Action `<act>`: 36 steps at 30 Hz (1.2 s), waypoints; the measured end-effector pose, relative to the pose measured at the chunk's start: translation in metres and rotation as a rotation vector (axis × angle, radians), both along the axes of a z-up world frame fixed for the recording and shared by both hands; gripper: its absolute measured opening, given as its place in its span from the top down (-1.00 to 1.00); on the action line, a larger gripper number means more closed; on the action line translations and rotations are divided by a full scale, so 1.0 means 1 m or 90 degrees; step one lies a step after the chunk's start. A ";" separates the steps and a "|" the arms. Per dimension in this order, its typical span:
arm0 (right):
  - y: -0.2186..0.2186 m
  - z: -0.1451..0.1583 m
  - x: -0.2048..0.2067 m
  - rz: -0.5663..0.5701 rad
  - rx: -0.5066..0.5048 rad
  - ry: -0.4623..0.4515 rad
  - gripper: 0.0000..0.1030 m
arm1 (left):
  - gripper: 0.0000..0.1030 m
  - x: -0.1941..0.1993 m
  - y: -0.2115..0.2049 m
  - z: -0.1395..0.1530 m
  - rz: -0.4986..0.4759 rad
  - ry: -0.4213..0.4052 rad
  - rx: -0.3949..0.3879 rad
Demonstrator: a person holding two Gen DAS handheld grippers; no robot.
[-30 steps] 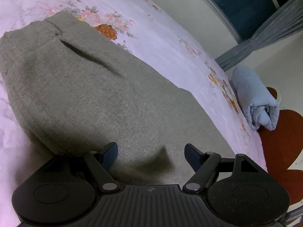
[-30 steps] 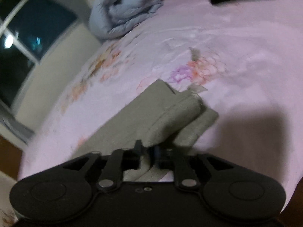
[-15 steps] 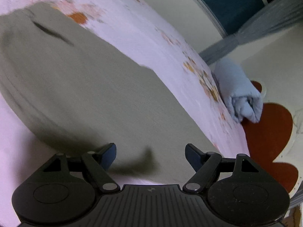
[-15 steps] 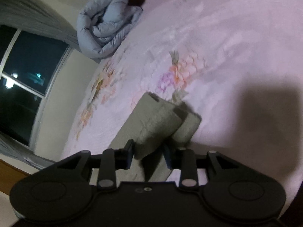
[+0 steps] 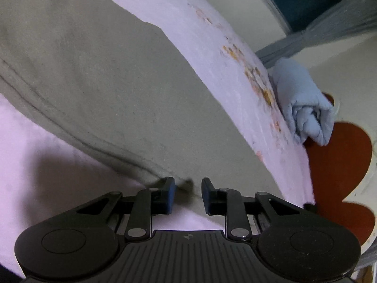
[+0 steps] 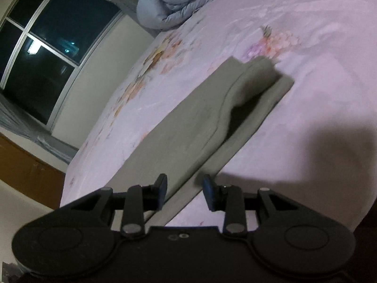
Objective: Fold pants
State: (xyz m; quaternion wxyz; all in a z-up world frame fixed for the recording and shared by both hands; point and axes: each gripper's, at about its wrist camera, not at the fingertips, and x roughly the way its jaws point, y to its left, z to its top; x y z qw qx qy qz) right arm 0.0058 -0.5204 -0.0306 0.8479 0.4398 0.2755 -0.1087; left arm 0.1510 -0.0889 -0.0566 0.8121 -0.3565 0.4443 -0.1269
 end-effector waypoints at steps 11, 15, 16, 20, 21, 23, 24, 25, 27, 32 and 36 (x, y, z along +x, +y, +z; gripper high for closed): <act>-0.048 -0.018 0.001 -0.102 0.123 -0.029 0.52 | 0.51 0.009 0.020 -0.040 0.086 0.070 -0.124; -0.066 -0.015 -0.004 -0.142 0.128 -0.044 0.52 | 0.91 0.013 0.020 -0.042 0.083 0.060 -0.146; -0.071 -0.015 -0.004 -0.155 0.126 -0.042 0.52 | 0.99 0.015 0.018 -0.043 0.075 0.063 -0.139; -0.091 -0.021 -0.004 -0.195 0.152 -0.049 0.52 | 1.00 0.014 0.020 -0.044 0.063 0.044 -0.112; -0.095 -0.021 -0.002 -0.202 0.150 -0.045 0.57 | 1.00 0.014 0.020 -0.044 0.055 0.041 -0.115; -0.100 -0.020 0.007 -0.189 0.138 -0.033 0.80 | 1.00 0.018 0.020 -0.040 0.041 0.036 -0.112; -0.101 -0.015 0.013 -0.176 0.117 -0.024 1.00 | 1.00 0.019 0.020 -0.038 0.037 0.032 -0.113; -0.101 -0.006 0.021 -0.157 0.090 -0.017 1.00 | 1.00 0.018 0.020 -0.035 0.033 0.025 -0.113; -0.103 0.016 0.024 -0.133 0.061 -0.042 1.00 | 1.00 0.018 0.026 -0.026 0.030 0.000 -0.123; -0.094 0.060 0.018 -0.076 -0.032 -0.102 1.00 | 1.00 0.013 0.037 -0.026 0.026 0.006 -0.113; -0.112 -0.017 0.008 -0.098 0.030 0.042 1.00 | 1.00 0.011 0.033 -0.046 0.019 0.040 -0.109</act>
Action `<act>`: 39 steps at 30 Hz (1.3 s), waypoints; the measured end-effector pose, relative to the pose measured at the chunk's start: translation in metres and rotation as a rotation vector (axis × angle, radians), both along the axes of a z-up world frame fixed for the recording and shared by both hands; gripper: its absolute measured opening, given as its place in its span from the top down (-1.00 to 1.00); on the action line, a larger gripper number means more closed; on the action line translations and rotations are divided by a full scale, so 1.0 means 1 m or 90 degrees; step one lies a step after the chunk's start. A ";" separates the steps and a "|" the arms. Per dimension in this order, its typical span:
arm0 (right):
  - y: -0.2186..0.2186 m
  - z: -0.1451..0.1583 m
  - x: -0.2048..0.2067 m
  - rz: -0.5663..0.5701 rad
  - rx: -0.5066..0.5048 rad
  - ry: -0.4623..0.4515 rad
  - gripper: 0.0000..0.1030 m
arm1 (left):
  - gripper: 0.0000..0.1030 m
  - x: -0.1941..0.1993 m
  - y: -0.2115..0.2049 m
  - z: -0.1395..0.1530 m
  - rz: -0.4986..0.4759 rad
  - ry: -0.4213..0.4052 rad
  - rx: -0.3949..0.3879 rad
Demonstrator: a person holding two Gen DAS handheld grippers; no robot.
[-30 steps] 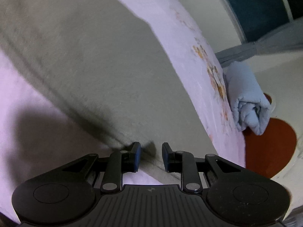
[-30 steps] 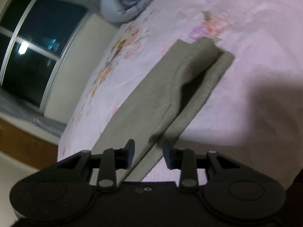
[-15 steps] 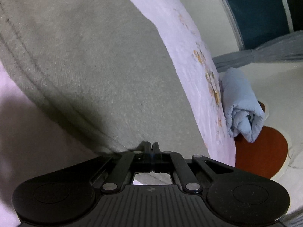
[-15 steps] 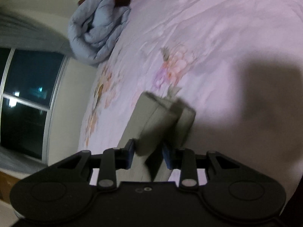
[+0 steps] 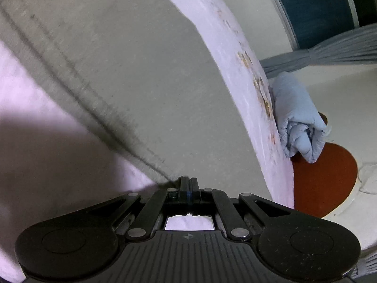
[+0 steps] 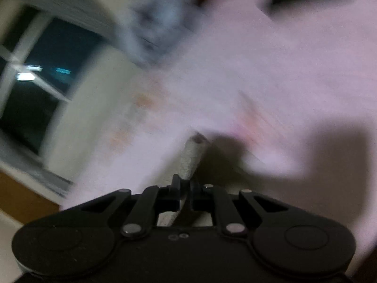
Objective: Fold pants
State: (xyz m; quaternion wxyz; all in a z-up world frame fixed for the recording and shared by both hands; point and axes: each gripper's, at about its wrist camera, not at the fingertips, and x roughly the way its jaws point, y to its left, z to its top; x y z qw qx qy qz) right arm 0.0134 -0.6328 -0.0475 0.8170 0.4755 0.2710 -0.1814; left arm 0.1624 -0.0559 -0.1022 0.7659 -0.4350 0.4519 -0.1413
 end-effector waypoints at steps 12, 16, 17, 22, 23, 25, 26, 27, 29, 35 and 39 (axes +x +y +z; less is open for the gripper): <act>0.002 -0.006 0.002 -0.006 -0.001 -0.030 0.98 | 0.99 0.009 -0.006 -0.001 -0.006 0.011 -0.011; 0.003 0.000 -0.007 0.008 0.007 -0.042 0.84 | 0.99 0.006 -0.007 -0.004 0.015 0.022 -0.029; 0.005 0.003 -0.010 0.011 0.004 -0.051 0.71 | 0.99 0.004 -0.007 -0.006 0.027 0.029 -0.042; 0.012 0.011 -0.016 0.019 -0.003 -0.068 0.68 | 0.16 0.003 -0.015 -0.012 0.078 0.038 -0.108; 0.013 0.010 -0.016 0.020 -0.001 -0.070 0.68 | -0.12 0.002 -0.016 -0.011 0.085 0.031 -0.123; 0.015 0.010 -0.017 0.019 0.003 -0.072 0.68 | -0.28 0.000 -0.022 -0.004 0.093 0.024 -0.110; 0.015 0.009 -0.018 0.019 0.005 -0.074 0.68 | -0.28 -0.001 -0.025 -0.002 0.097 0.030 -0.104; 0.015 0.009 -0.018 0.019 0.008 -0.078 0.68 | -0.28 -0.003 -0.026 -0.001 0.101 0.034 -0.104; 0.016 0.008 -0.020 0.020 0.011 -0.081 0.68 | -0.28 -0.008 -0.026 0.003 0.111 0.030 -0.100; 0.021 0.007 -0.020 0.034 0.020 -0.097 0.68 | -0.27 -0.020 -0.016 0.003 0.145 0.024 -0.097; 0.026 0.006 -0.018 0.044 0.026 -0.098 0.68 | -0.27 -0.029 -0.006 0.005 0.174 0.020 -0.107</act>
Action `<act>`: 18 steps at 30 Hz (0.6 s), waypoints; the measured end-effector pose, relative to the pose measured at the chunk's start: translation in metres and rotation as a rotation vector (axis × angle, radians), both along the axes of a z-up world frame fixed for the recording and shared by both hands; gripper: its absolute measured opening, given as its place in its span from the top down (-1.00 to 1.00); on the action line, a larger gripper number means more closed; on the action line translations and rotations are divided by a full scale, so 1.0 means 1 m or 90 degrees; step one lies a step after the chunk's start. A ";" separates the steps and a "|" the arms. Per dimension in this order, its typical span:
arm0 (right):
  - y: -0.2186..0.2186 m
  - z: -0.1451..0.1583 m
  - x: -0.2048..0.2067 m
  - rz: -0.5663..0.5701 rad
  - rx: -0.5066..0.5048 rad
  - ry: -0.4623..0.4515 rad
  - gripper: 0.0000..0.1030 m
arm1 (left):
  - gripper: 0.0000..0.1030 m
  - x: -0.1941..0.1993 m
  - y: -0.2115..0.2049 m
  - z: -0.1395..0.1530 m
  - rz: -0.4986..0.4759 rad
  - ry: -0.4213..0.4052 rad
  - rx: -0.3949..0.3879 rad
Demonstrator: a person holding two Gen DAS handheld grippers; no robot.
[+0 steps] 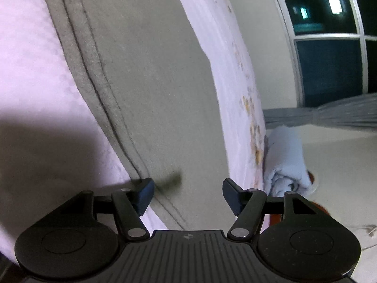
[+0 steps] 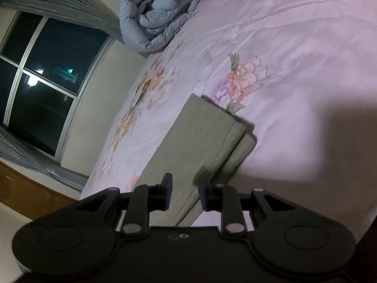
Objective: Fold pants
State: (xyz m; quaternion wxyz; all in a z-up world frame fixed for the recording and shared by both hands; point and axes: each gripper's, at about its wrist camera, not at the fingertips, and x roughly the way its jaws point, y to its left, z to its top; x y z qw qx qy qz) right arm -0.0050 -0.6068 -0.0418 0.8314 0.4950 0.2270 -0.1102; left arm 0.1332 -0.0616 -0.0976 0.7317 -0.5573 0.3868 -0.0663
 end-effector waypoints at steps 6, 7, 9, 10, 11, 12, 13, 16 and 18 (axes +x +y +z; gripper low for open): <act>0.004 -0.003 -0.001 0.004 0.007 0.000 0.68 | -0.27 -0.005 0.007 -0.011 0.016 0.032 0.009; 0.005 -0.004 -0.001 0.005 0.006 0.000 0.68 | -0.27 -0.006 0.009 -0.012 0.025 0.029 0.001; 0.005 -0.004 -0.001 0.009 0.004 0.003 0.67 | -0.27 -0.006 0.013 -0.014 0.043 0.026 -0.008; 0.005 -0.005 -0.002 0.008 0.004 0.004 0.67 | -0.27 -0.005 0.014 -0.014 0.047 0.028 -0.015; 0.005 -0.005 -0.002 0.008 0.005 0.004 0.67 | -0.27 -0.002 0.013 -0.012 0.048 0.027 -0.015; 0.005 -0.005 -0.002 0.008 0.005 0.005 0.67 | -0.27 0.000 0.013 -0.010 0.052 0.025 -0.011; 0.005 -0.005 -0.002 0.009 0.004 0.006 0.67 | -0.27 0.001 0.014 -0.010 0.052 0.026 -0.017; 0.006 -0.005 -0.003 0.011 0.003 0.007 0.67 | -0.27 -0.001 0.013 -0.009 0.045 0.029 -0.014; 0.007 -0.006 -0.002 0.012 0.006 0.007 0.66 | -0.27 -0.004 0.015 -0.009 0.050 0.022 -0.018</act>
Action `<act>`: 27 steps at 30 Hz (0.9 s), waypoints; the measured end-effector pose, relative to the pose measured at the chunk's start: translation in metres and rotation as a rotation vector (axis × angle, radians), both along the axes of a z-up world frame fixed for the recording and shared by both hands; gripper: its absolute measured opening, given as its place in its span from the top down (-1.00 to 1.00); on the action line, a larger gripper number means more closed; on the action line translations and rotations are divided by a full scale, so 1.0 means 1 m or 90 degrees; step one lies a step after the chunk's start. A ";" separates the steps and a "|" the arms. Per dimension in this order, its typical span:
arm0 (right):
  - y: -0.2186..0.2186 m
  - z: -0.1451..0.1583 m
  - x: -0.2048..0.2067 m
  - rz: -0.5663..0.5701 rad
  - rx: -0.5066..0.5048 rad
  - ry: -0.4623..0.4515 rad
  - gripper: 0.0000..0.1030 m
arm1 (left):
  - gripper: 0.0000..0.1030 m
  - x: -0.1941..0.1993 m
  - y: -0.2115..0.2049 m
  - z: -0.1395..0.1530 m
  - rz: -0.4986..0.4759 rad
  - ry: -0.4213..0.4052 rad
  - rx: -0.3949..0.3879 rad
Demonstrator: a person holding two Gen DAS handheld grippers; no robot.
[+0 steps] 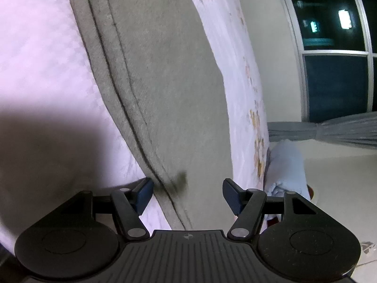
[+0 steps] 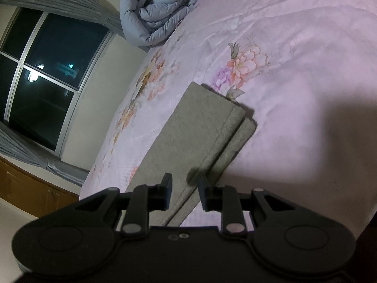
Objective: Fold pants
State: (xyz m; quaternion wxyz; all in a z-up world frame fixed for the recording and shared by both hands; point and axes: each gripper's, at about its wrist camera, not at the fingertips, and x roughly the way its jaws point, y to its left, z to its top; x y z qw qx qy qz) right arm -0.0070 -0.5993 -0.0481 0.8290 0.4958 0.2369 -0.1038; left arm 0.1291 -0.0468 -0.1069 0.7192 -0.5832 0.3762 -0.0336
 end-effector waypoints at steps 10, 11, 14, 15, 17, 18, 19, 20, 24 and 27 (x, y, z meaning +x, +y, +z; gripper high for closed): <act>0.007 -0.005 0.003 0.010 0.002 0.009 0.66 | -0.18 0.008 0.006 -0.007 0.022 0.008 -0.017; 0.008 -0.004 0.003 0.010 0.002 0.008 0.65 | 0.07 0.010 0.006 -0.005 0.025 0.006 -0.011; 0.010 -0.003 0.002 0.015 -0.001 0.010 0.64 | 0.69 0.014 0.010 0.000 0.020 -0.013 0.003; 0.011 -0.004 0.002 0.017 -0.001 0.011 0.63 | 0.74 0.016 0.011 -0.003 0.008 -0.006 0.008; 0.012 -0.006 0.007 0.021 0.002 0.016 0.63 | 0.92 0.020 0.011 -0.012 -0.021 0.007 0.044; 0.013 -0.007 0.009 0.024 0.004 0.018 0.62 | 0.92 0.019 0.012 -0.017 -0.026 0.009 0.038; 0.014 -0.008 0.011 0.027 0.005 0.020 0.62 | 0.92 0.015 0.015 -0.016 -0.023 -0.011 0.021; 0.015 -0.007 0.012 0.028 0.003 0.021 0.62 | 0.92 0.010 0.017 -0.009 -0.021 -0.042 0.014; 0.015 -0.002 0.013 0.047 -0.008 0.021 0.58 | 0.92 0.003 0.030 0.003 -0.024 -0.065 0.055; 0.014 -0.011 0.020 0.062 0.035 0.023 0.55 | 0.92 0.018 0.033 -0.025 -0.044 0.012 0.022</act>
